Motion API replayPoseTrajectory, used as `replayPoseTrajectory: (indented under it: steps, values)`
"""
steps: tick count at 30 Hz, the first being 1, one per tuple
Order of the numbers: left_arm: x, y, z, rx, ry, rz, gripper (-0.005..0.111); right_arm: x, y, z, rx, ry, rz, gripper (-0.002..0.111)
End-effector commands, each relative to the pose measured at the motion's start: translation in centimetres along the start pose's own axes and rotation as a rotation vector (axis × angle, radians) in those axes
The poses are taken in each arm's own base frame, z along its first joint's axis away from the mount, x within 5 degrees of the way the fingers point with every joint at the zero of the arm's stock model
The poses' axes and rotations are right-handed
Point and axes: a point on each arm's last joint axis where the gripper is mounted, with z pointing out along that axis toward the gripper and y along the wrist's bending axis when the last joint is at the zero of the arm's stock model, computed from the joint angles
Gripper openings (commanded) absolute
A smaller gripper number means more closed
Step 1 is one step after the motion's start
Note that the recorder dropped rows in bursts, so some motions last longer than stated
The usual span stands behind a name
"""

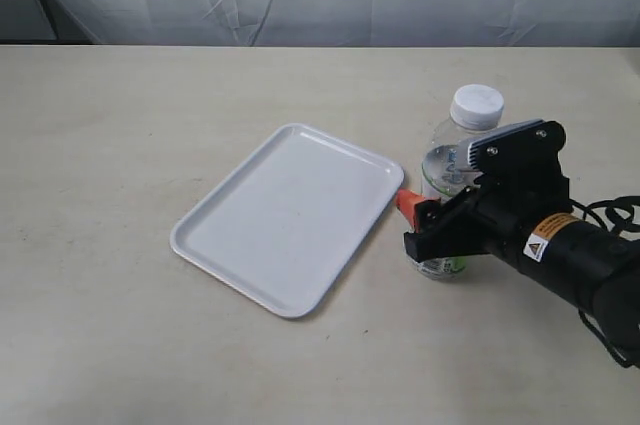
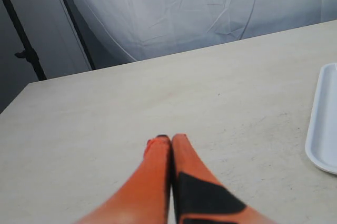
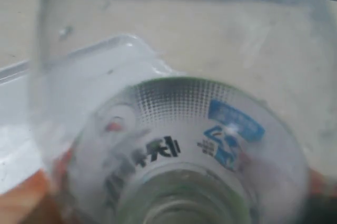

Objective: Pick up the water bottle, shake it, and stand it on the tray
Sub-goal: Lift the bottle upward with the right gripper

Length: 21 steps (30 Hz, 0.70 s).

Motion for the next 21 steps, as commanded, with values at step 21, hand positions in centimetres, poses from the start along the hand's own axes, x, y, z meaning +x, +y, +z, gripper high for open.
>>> replayPoseTrajectory:
  steps: [21]
  values:
    - [0.0, 0.0, 0.0, -0.001, -0.014, -0.005, 0.000, -10.0, 0.7, -5.4, 0.029, -0.028, 0.191, -0.001]
